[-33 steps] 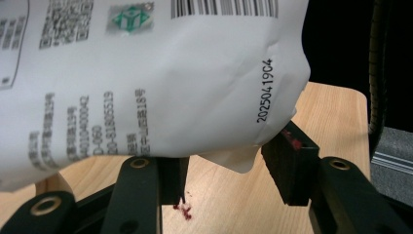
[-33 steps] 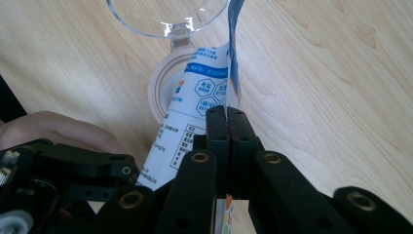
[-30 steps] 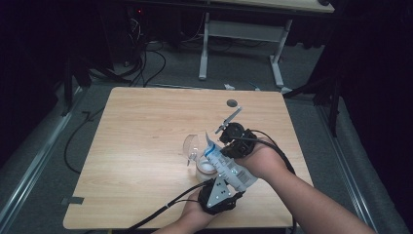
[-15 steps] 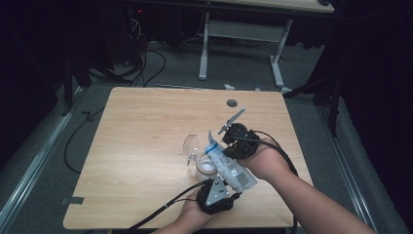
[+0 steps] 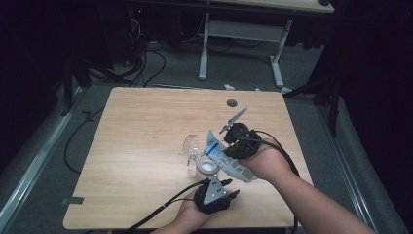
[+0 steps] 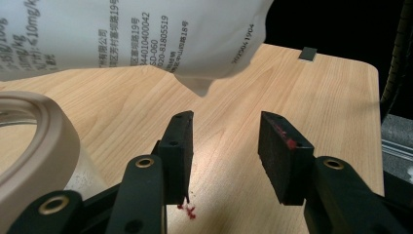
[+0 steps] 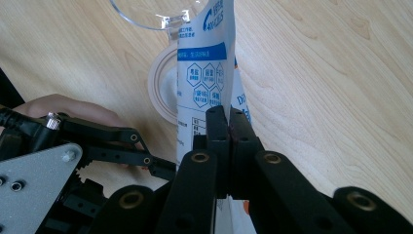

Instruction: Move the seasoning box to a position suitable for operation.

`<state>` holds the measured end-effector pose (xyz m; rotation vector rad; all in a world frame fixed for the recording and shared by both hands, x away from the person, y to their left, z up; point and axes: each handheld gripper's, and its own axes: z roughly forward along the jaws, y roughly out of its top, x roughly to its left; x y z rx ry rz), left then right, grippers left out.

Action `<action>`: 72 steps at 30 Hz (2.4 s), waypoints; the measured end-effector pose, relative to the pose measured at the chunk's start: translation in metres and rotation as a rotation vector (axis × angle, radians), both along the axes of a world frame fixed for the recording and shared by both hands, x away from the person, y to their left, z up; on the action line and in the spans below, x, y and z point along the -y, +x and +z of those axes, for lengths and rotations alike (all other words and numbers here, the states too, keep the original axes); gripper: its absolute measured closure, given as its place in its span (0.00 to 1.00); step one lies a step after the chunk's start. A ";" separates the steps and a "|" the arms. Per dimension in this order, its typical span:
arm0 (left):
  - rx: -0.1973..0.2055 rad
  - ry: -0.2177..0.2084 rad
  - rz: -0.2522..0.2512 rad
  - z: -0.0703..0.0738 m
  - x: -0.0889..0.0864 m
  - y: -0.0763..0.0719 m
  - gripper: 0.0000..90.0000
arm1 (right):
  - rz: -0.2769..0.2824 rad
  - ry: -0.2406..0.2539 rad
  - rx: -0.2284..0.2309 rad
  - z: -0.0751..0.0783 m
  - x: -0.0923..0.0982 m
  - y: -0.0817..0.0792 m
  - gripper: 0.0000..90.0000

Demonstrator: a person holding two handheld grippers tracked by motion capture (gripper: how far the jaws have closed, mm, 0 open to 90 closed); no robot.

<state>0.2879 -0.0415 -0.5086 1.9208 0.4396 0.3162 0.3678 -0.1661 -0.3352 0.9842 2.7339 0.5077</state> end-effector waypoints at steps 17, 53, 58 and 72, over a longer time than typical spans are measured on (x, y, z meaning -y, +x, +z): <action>-0.009 -0.007 0.006 -0.001 -0.017 -0.001 0.59 | -0.003 0.014 -0.010 -0.007 0.003 -0.002 1.00; 0.008 0.021 0.263 0.002 -0.176 0.035 0.48 | -0.035 0.058 -0.023 -0.017 0.018 -0.009 1.00; -0.022 0.014 0.283 -0.001 -0.181 0.041 0.48 | -0.052 0.073 -0.018 -0.017 0.026 -0.010 1.00; -0.040 0.019 0.320 -0.003 -0.188 0.048 0.48 | -0.132 0.112 0.020 -0.021 0.055 -0.006 1.00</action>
